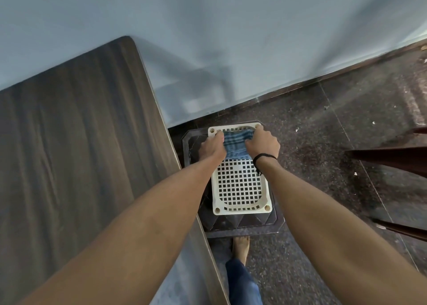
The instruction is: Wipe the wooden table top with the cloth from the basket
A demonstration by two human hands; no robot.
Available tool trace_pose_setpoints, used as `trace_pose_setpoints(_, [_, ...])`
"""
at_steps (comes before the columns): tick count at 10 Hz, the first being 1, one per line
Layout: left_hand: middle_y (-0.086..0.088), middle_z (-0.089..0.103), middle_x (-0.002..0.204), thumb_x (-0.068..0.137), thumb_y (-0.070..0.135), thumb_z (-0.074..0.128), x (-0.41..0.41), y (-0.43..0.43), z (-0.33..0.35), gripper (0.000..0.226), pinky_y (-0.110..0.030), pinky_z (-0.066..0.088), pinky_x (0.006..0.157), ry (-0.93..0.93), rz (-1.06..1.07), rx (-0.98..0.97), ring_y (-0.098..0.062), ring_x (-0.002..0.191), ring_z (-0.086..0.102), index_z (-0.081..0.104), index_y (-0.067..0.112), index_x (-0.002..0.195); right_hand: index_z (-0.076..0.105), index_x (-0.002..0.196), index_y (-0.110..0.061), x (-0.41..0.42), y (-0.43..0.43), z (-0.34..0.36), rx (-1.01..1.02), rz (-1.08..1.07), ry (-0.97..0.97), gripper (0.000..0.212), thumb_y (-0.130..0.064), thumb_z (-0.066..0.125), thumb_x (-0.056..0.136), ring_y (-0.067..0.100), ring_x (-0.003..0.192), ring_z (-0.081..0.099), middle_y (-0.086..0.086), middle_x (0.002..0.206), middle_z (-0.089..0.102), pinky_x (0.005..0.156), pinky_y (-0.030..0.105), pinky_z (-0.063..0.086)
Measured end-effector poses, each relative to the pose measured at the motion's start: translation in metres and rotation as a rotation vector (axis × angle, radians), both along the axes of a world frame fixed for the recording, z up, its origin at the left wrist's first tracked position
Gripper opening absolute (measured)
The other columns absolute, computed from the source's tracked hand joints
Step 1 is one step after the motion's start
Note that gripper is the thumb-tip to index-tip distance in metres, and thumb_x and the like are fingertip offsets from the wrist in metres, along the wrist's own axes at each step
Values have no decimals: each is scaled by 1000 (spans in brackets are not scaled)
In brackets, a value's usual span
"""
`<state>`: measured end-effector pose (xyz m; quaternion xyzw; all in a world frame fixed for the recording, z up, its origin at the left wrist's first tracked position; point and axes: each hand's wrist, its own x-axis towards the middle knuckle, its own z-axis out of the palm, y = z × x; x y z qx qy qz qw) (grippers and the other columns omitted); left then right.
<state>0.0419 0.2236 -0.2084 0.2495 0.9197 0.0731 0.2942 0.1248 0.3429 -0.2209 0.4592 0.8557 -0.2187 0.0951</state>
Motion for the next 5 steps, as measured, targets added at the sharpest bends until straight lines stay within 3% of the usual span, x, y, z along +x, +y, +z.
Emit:
trace_pose_setpoints(2, [-7,60,103,102,16,48,1,-5,9,25,-29,37,57,-41,-15,-55,-22,83,56,43,21,126,45,121,-14,9,3,-4,180,196,1,25,-14,51,96,37,85,67,13,107,65,65,42,48])
trace_pose_setpoints(3, [-7,60,98,98,17,57,-2,-8,23,43,-36,48,68,-155,0,-73,-26,89,62,38,24,136,49,127,-17,13,-1,3,159,262,2,31,-9,45,97,38,89,66,14,116,59,71,46,51])
trace_pose_setpoints(4, [-12,65,106,91,16,65,-14,-6,48,55,-44,59,81,-225,42,-71,-31,92,68,39,20,140,56,124,-16,15,-5,31,86,196,0,32,-8,46,94,38,93,65,13,120,57,73,44,51])
trace_pose_setpoints(5, [-12,64,121,91,25,67,-33,2,91,61,-45,58,88,-221,56,115,-30,94,69,39,21,144,62,117,-12,9,-11,64,71,126,67,27,-11,48,94,35,95,64,12,120,58,78,43,53])
